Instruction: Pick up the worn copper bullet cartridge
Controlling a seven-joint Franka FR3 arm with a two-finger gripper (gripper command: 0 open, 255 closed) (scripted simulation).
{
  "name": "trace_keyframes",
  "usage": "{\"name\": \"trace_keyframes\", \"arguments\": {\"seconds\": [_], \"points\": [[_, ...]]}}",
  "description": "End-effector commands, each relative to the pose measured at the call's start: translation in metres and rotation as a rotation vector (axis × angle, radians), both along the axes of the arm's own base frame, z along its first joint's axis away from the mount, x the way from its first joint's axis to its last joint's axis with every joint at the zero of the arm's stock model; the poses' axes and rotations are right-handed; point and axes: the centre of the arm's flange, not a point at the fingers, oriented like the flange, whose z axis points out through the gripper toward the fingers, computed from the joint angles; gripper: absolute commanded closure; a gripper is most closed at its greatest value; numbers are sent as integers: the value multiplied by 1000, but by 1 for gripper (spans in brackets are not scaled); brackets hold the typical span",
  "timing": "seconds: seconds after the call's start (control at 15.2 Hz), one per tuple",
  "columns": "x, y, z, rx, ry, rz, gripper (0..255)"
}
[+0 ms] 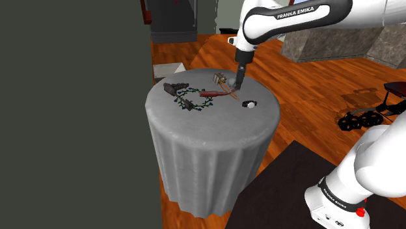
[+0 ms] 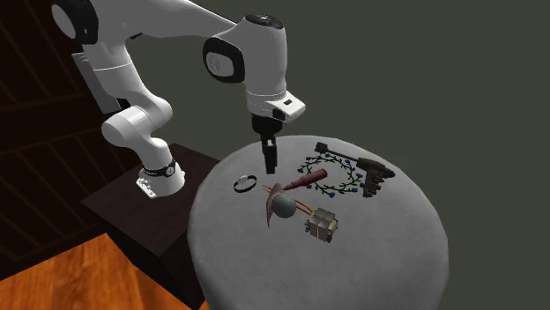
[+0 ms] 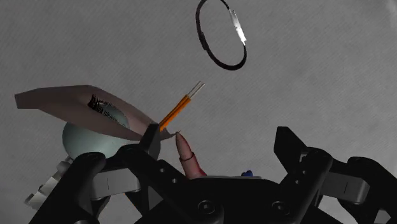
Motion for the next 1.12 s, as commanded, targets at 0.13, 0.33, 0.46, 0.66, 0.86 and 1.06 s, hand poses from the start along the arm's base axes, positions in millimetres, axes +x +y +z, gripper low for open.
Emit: {"name": "trace_keyframes", "arguments": {"seconds": [0.13,0.33,0.46,0.66,0.86,1.06], "points": [[43,22,-18,4,-18,161,0],[74,41,-29,7,-31,278,0],[88,51,-34,8,-37,333,0],[88,51,-50,8,-37,333,0],[88,51,-65,8,-37,333,0],[88,51,-74,8,-37,333,0]]}}
